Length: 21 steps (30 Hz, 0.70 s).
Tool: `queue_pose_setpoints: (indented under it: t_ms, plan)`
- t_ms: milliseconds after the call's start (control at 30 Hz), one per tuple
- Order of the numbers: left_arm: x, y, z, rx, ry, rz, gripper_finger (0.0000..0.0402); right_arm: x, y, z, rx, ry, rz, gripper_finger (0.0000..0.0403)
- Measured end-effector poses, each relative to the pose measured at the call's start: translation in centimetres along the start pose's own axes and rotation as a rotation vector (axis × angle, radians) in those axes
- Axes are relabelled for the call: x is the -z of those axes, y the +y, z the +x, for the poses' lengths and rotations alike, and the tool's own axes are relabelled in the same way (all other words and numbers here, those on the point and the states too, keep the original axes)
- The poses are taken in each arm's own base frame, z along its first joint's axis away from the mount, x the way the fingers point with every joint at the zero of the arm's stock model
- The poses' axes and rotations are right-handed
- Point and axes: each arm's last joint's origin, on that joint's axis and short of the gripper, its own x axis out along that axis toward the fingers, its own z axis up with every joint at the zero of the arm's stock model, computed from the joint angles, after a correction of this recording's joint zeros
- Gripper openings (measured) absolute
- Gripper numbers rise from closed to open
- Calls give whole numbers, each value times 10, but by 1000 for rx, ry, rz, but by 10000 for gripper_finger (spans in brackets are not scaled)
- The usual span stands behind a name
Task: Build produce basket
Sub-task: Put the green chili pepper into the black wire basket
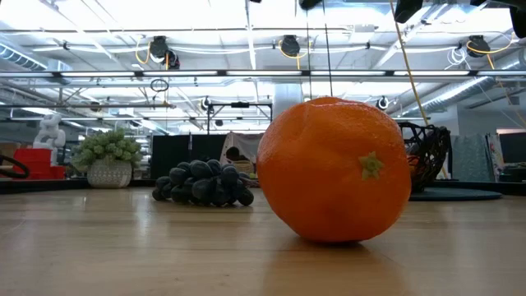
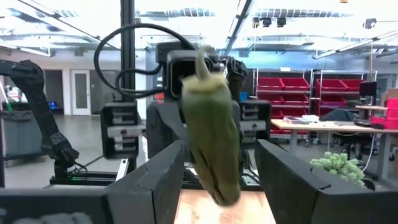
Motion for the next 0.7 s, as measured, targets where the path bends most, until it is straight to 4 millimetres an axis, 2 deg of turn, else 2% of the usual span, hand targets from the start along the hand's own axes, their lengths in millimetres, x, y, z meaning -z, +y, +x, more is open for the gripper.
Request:
queue_pose_setpoints:
  t_ms: [433,700]
  plan:
    - [20,12,20,63,8,-84,118,0,0,0,-12,-2,-1,189]
    - [29,15,29,107,-21,-132,118,0,1,0,-18,-2,3,145]
